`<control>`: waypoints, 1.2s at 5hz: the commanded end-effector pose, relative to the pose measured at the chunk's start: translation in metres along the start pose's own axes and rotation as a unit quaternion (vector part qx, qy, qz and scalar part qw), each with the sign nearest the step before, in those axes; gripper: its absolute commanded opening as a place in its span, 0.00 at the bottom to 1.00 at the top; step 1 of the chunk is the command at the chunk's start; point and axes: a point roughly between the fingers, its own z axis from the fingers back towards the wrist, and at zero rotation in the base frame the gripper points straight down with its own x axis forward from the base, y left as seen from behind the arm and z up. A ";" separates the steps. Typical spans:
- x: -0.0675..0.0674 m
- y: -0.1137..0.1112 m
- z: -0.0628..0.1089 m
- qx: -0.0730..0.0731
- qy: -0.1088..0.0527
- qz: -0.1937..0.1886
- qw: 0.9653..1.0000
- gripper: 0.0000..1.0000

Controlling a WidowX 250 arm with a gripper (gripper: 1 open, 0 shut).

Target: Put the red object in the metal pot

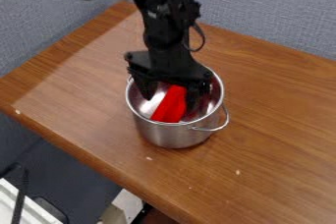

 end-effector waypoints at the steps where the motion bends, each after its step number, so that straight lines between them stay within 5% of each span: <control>1: 0.008 -0.004 -0.013 0.005 -0.009 0.011 1.000 1.00; 4: 0.019 -0.005 0.003 -0.018 -0.004 0.014 1.000 1.00; 6: 0.028 -0.007 0.046 -0.035 -0.007 0.006 0.999 1.00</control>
